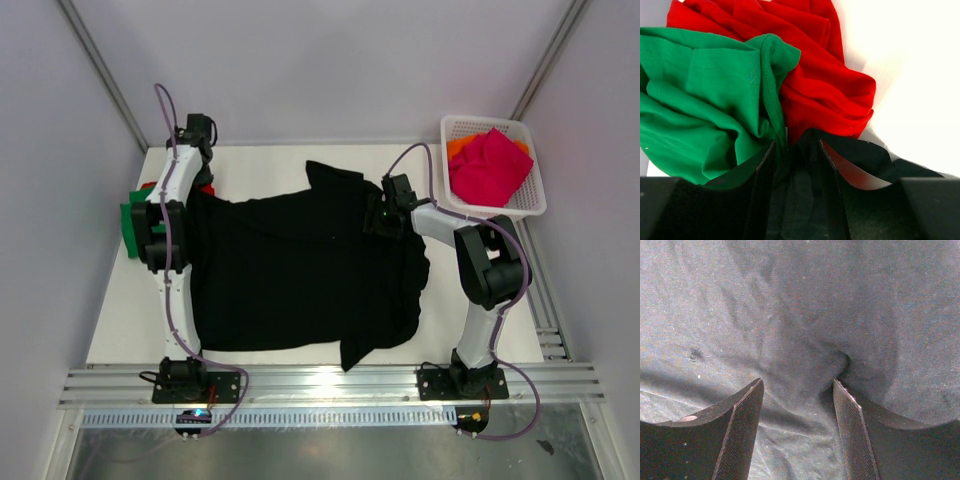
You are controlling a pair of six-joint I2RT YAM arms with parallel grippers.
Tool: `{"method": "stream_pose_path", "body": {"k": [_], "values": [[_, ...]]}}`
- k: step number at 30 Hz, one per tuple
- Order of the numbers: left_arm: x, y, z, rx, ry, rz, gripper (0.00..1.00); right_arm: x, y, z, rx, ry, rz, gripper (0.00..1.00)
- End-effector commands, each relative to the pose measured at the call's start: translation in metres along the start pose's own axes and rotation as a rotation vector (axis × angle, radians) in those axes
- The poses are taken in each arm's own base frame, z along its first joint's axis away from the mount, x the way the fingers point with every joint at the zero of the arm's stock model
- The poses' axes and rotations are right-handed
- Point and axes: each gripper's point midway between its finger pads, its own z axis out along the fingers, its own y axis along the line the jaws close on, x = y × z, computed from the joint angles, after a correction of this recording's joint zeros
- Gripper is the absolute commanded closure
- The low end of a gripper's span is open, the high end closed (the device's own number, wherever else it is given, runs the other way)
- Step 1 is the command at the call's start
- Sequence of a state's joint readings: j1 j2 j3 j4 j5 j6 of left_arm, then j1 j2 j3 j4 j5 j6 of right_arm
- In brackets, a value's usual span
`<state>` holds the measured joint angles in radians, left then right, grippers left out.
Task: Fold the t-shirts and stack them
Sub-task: Grap the side of the flattened tshirt furthest away from the robot with both arms
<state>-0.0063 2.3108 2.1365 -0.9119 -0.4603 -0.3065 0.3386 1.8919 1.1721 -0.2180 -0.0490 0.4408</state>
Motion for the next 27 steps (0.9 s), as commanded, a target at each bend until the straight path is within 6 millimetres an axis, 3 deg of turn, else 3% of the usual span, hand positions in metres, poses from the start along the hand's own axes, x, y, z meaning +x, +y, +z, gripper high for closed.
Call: {"method": "stream_pose_path", "body": {"k": [1, 4, 11, 16, 20, 27], "values": [[-0.005, -0.004, 0.005, 0.010, -0.022, -0.020, 0.59, 0.028, -0.019, 0.012, 0.070, 0.092, -0.009, 0.37], [-0.005, -0.004, 0.006, 0.008, -0.021, -0.015, 0.60, 0.028, -0.019, 0.013, 0.074, 0.094, -0.007, 0.38], [-0.005, -0.005, 0.007, 0.015, -0.022, -0.011, 0.81, 0.028, -0.020, 0.013, 0.077, 0.095, -0.006, 0.37], [-0.003, -0.005, 0.007, 0.016, -0.020, -0.009, 0.84, 0.029, -0.021, 0.012, 0.084, 0.093, -0.008, 0.37], [-0.002, -0.006, 0.006, 0.026, -0.013, -0.013, 0.95, 0.027, -0.021, 0.011, 0.083, 0.088, -0.006, 0.37], [0.012, -0.012, -0.001, 0.073, 0.021, -0.056, 1.00, 0.002, -0.010, 0.012, 0.063, 0.030, -0.021, 0.38]]}}
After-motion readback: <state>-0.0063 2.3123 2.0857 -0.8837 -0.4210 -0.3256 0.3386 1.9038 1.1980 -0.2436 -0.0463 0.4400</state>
